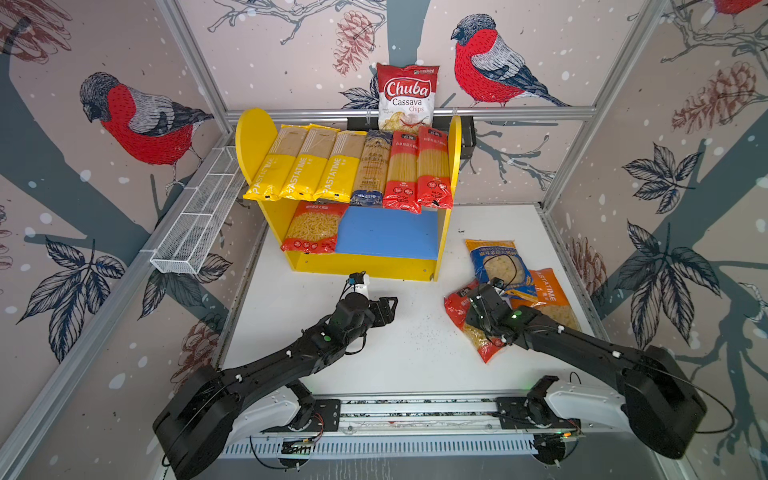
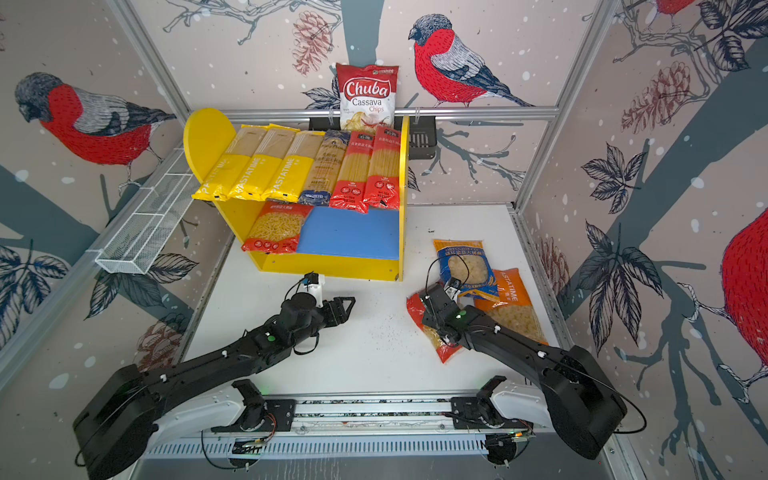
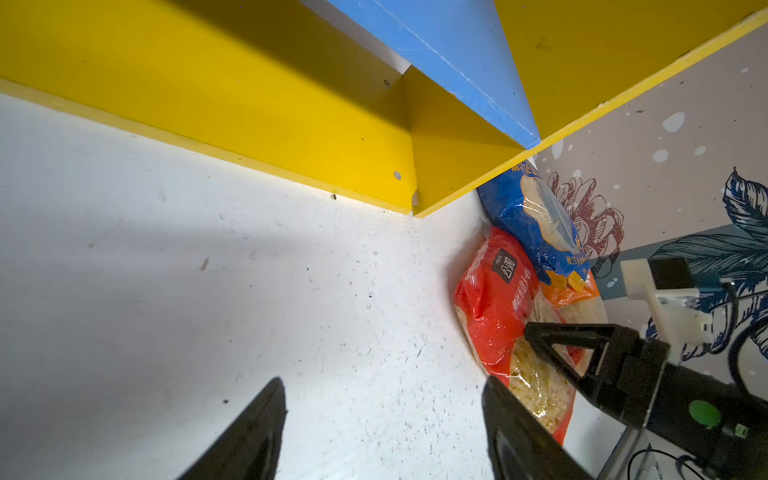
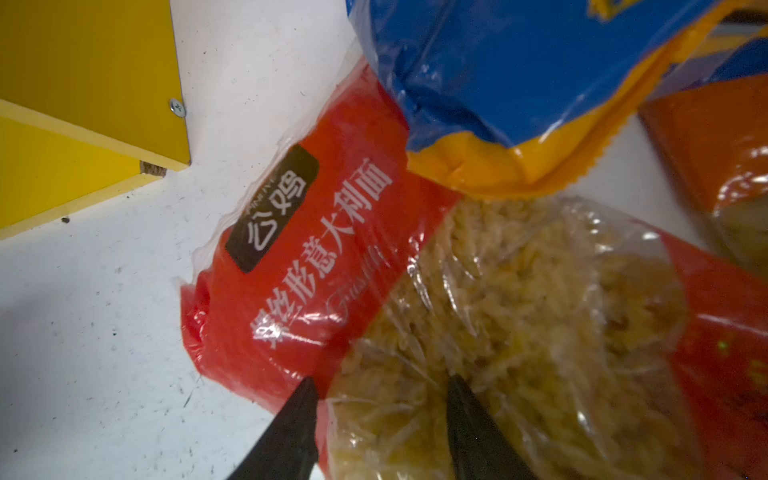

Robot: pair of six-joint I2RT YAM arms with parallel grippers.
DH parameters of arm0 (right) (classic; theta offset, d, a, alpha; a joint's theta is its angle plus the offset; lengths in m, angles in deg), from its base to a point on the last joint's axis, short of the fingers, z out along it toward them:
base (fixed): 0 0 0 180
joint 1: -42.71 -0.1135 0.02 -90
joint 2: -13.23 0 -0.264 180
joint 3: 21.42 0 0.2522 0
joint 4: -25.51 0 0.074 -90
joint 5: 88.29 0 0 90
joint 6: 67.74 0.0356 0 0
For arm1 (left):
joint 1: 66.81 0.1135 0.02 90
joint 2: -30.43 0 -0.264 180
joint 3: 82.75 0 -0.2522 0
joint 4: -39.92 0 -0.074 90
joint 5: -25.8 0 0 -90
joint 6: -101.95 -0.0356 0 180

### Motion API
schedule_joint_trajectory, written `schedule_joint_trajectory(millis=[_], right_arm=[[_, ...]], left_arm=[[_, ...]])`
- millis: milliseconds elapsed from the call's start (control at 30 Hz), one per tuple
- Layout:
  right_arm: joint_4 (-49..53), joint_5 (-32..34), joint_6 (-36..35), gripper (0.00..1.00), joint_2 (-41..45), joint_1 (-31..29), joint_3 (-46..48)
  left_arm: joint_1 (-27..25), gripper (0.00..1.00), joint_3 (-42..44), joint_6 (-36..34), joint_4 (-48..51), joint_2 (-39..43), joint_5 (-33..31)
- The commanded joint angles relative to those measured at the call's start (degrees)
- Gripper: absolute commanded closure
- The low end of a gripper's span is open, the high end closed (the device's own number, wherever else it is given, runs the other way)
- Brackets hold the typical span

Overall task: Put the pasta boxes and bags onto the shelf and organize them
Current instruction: 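Withdraw the left gripper while the right lowers to the second fusilli bag, then grasp the second red fusilli bag with both grippers from either end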

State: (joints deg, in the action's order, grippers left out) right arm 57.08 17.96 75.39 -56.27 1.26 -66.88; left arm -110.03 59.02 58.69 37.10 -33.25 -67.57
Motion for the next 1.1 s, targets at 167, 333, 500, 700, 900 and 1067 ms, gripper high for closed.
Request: schedule_joint_trajectory(millis=[167,333,500,700,900,1067], right_arm=[[-10.6,-10.35,8.04,0.48,-10.44,-10.5,-3.51],[-20.93,-17.0,11.22,0.48,-15.29,-12.9,-7.53],[-20.42,-20.13,6.28,0.43,-9.07,-11.54,-7.14],[-11.53,-29.67,-4.9,0.32,5.02,5.04,1.53],[-13.8,-38.94,-12.05,0.16,9.18,16.76,8.11],[-19.63,-43.83,-11.9,0.16,2.63,16.8,10.26]], left_arm=[[-0.2,0.27,1.08,1.5,-4.8,-1.22,-0.43],[2.73,0.27,0.76,1.01,-0.27,1.09,1.1],[8.85,0.27,-0.35,-1.56,5.5,2.9,8.65],[5.96,0.27,0.66,0.73,1.39,0.12,16.7],[0.42,0.26,-0.66,4.37,-5.4,-9.84,17.48],[0.33,0.28,-1.02,5.97,-9.11,-16.06,19.9]])
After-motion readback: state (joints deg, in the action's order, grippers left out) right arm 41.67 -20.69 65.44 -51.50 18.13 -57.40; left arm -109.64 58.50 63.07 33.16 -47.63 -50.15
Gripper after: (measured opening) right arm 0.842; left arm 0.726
